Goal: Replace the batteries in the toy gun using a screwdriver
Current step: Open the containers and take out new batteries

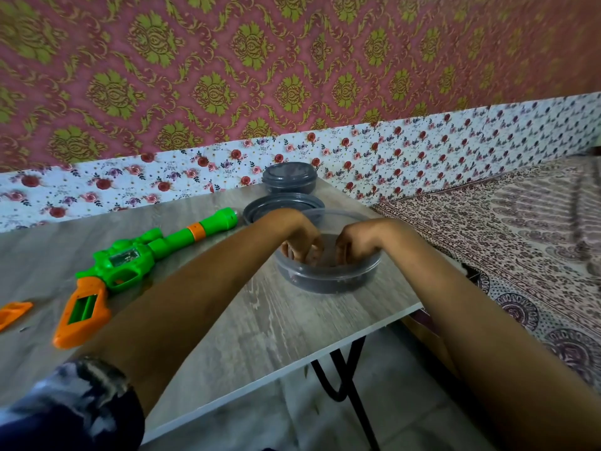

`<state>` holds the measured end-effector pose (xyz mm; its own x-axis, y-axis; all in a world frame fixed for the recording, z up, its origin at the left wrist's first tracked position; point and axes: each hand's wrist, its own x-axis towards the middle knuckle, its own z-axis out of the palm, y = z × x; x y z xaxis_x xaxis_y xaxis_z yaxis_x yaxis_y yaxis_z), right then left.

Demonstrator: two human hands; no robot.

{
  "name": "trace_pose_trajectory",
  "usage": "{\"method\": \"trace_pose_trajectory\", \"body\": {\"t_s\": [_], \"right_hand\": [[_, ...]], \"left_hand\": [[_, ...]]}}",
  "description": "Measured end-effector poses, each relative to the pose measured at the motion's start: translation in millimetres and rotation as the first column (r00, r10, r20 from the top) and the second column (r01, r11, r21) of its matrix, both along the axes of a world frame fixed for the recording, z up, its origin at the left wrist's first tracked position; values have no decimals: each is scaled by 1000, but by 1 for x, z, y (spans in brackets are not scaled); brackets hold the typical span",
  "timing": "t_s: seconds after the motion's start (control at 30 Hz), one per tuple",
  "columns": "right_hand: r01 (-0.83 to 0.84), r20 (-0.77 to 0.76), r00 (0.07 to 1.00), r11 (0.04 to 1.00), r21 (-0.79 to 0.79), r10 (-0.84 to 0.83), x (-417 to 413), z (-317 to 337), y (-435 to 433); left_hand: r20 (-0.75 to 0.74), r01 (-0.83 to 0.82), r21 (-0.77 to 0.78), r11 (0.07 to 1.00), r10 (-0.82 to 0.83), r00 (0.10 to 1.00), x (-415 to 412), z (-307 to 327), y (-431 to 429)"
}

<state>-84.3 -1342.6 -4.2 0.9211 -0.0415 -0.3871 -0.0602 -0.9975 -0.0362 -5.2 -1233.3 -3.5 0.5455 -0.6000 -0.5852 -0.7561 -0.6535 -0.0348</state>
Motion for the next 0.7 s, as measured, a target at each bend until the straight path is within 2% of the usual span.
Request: {"method": "trace_pose_trajectory", "body": {"t_s": [0.23,0.43,0.6,0.67,0.7], "right_hand": [[-61,-50,997,995,-80,57,7,-9,16],[19,-12,1000,1000,2,-19,7,-11,11],[114,100,985,968,223,-139,8,-14,4],[188,104,962,893,410,-250,10,-16,1],[231,83,942,807,544,-326,10,-15,1]], "left_hand": [[33,26,-37,999,-25,999,3,-3,5],[31,96,-10,995,-95,995,10,0,15],[155,166,-37,985,-159,975,5,-15,9],[153,167,-118,979,-149,977,8,-12,14],[147,148,-196,969,-120,982,11,-9,20]]}}
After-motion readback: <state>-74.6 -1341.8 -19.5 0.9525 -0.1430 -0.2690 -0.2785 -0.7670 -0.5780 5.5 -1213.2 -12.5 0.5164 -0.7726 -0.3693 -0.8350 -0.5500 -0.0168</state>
